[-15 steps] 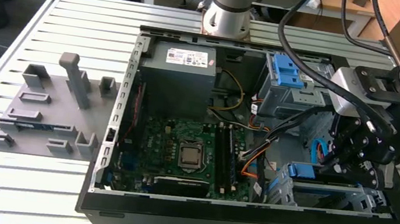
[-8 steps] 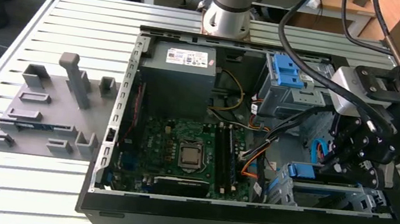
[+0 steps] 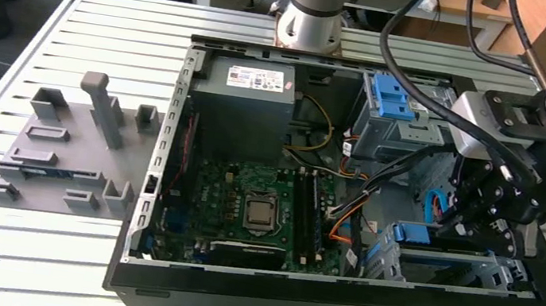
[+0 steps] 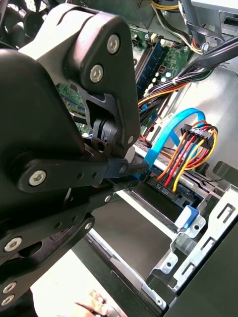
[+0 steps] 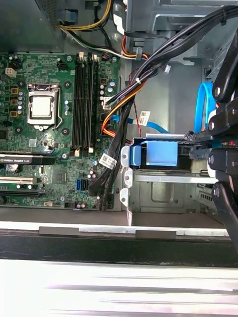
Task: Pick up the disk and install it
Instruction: 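Insert the second disk wire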
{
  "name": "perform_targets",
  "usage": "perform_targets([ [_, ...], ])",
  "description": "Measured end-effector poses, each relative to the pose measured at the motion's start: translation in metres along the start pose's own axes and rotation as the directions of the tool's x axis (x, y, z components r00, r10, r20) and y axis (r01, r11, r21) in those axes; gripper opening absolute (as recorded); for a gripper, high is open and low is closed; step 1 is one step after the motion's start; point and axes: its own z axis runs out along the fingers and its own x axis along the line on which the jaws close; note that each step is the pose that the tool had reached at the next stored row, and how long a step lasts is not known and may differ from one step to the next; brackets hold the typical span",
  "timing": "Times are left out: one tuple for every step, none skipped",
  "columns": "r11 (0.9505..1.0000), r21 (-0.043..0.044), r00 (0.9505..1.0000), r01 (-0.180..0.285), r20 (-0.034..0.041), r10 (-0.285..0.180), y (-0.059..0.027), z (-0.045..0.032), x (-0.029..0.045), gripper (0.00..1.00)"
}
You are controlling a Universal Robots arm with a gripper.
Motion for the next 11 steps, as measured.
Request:
perform_targets([
  [1.0,0.0,1.0,0.0,0.0,0.0,0.0,0.0002,0.0,0.17],
  [1.0,0.0,1.0,0.0,0.0,0.0,0.0,0.0003,0.0,0.17],
  [1.0,0.0,1.0,0.0,0.0004,0.0,0.0,0.0004,0.0,0.17],
  [1.0,0.0,1.0,0.0,0.0006,0.0,0.0,0.0004,0.0,0.17],
  [1.0,0.0,1.0,0.0,0.001,0.0,0.0,0.0006,0.0001,0.17],
  [1.0,0.0,1.0,0.0,0.0011,0.0,0.0,0.0006,0.0,0.17],
  [1.0,0.0,1.0,0.0,0.0011,0.0,0.0,0.0006,0.0,0.17],
  [1.0,0.0,1.0,0.0,0.0011,0.0,0.0,0.0006,0.0,0.17],
  [1.0,0.0,1.0,0.0,0.0012,0.0,0.0,0.0006,0.0,0.17],
  [1.0,0.0,1.0,0.0,0.0012,0.0,0.0,0.0006,0.0,0.17],
  [1.0,0.0,1.0,0.0,0.0014,0.0,0.0,0.0005,0.0,0.17],
])
